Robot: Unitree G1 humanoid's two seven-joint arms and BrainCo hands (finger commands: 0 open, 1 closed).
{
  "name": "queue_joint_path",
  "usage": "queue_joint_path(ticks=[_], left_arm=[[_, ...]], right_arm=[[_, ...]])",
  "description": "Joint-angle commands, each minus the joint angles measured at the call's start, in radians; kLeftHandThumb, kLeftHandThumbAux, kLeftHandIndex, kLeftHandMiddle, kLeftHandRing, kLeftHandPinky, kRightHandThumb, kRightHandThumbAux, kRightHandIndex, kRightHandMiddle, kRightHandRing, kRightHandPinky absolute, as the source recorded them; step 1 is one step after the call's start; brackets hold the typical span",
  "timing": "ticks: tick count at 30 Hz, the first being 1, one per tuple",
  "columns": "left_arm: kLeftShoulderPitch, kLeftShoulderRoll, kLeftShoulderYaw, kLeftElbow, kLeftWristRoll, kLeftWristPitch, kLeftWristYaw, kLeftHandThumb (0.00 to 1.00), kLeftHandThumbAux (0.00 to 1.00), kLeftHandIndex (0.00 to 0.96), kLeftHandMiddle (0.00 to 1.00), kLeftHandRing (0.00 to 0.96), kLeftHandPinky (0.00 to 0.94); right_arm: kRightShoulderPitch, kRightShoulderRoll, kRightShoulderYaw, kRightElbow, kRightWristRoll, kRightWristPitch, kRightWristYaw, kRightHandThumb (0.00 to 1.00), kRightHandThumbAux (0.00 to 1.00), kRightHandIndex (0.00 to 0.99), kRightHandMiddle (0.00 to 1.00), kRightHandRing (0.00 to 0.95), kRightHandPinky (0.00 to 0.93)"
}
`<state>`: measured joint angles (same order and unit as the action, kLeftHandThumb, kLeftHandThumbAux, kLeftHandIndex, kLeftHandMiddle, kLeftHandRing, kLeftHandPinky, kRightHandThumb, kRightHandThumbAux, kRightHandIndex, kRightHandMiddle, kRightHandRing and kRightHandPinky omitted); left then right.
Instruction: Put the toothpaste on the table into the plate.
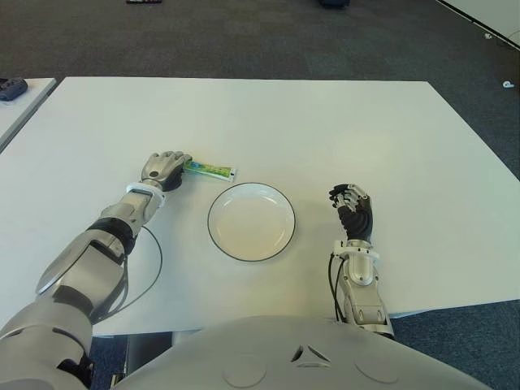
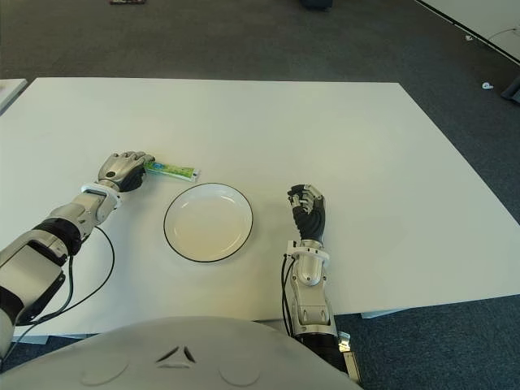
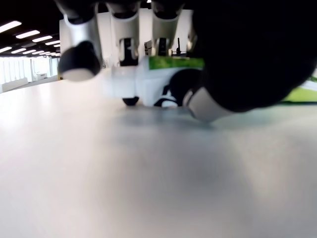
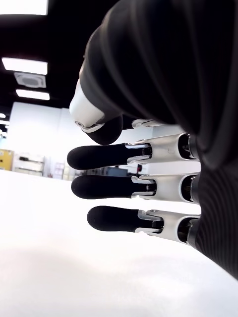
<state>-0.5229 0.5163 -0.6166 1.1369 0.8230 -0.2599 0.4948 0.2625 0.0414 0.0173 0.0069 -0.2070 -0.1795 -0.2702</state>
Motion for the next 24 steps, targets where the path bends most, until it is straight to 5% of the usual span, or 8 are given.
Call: queue_joint_path(ticks=[1, 15, 24], left_arm=[[0.015, -0.02, -0.01, 0.011, 0.005, -0.012, 0.002, 0.706, 0.715, 0.437, 0.832, 0.834, 0.826], [0.011, -0.023, 0.014, 0.017, -0.015, -0.019, 0.002, 0.705, 0.716, 0.437, 0.832, 0.83, 0.829], [0.001, -0.025, 0.1, 0.015, -0.122, -0.067, -0.046, 0.703, 0.717, 0.436, 0.829, 0.819, 0.806]], right_arm=[[-0.001, 0.001, -0.001, 0.0, 0.004, 0.007, 0.006, 0.703, 0.733, 0.428, 0.502, 0.472, 0.476], [-0.012, -0.004, 0.0, 0.017, 0.003, -0.008, 0.005, 0.703, 0.731, 0.428, 0.5, 0.471, 0.481], [-0.022, -0.005, 0.0, 0.026, -0.002, -0.003, 0.0, 0.703, 0.731, 0.427, 0.492, 0.465, 0.465]])
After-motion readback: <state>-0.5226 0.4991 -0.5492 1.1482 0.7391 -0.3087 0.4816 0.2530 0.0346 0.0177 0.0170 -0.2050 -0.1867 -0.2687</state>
